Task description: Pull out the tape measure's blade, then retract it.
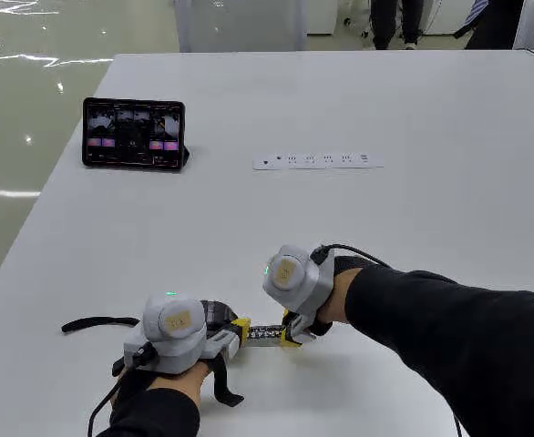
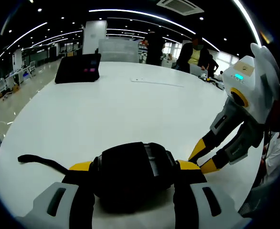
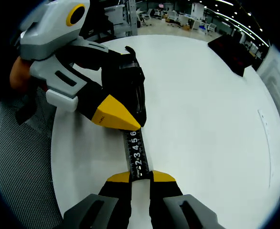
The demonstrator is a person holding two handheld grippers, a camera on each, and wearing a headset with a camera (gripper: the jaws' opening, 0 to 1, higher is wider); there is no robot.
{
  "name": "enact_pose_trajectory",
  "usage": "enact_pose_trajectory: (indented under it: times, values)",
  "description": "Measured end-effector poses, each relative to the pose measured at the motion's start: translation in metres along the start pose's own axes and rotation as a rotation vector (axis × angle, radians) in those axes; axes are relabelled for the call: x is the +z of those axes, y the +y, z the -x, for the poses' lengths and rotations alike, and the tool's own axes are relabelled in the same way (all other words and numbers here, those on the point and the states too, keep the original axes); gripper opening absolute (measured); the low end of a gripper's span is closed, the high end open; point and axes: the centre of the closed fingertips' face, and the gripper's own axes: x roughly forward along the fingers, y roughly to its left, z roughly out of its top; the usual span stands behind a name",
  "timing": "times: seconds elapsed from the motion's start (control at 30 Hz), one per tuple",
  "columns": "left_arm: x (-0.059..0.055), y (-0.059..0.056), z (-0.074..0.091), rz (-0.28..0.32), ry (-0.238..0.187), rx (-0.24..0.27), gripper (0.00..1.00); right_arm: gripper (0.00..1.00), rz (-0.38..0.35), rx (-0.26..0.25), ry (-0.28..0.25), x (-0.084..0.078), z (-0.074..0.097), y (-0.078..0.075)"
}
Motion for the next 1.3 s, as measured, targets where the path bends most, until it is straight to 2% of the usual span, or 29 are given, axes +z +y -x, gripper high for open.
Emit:
enact_pose_trajectory:
  times: [0.53, 0.7, 0.83, 1.0, 1.3]
  values:
    - [0.001, 0.000, 0.001, -0.001, 0.005, -0.001, 0.62, 0.10, 0.009, 0.009, -0.015, 0.007, -0.003, 0.001]
    - [0.000, 0.000, 0.001, 0.002, 0.004, -0.002, 0.62, 0.10, 0.046, 0.009, -0.037, 0.009, -0.004, 0.002]
    - [0.000, 0.000, 0.000, 0.000, 0.004, -0.008, 0.62, 0.10, 0.020, 0.017, -0.076, 0.011, -0.004, 0.001]
    - [0.000, 0.000, 0.001, 0.006, 0.004, -0.008, 0.62, 0.10, 0.033, 0.012, -0.075, 0.013, -0.005, 0.001]
    - [0.001, 0.001, 0.003, 0.030, -0.013, -0.028, 0.62, 0.10, 0.008, 0.011, -0.098, 0.015, -0.005, 0.001]
